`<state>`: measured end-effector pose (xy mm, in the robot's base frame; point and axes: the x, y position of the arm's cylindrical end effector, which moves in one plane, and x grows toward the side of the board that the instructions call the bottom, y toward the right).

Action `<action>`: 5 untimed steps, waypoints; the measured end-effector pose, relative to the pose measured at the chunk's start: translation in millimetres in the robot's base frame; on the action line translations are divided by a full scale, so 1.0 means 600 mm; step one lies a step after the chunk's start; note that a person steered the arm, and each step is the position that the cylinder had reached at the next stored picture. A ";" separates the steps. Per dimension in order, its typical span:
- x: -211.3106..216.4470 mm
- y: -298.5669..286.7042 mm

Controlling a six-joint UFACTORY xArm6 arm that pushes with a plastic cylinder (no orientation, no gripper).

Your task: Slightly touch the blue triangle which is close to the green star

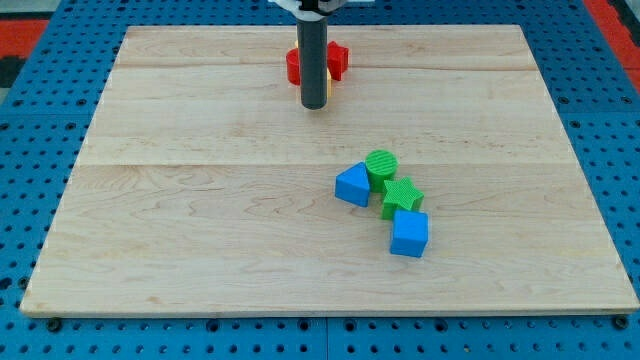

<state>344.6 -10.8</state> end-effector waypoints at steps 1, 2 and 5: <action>-0.001 0.003; 0.001 0.000; 0.197 -0.043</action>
<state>462.5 -36.4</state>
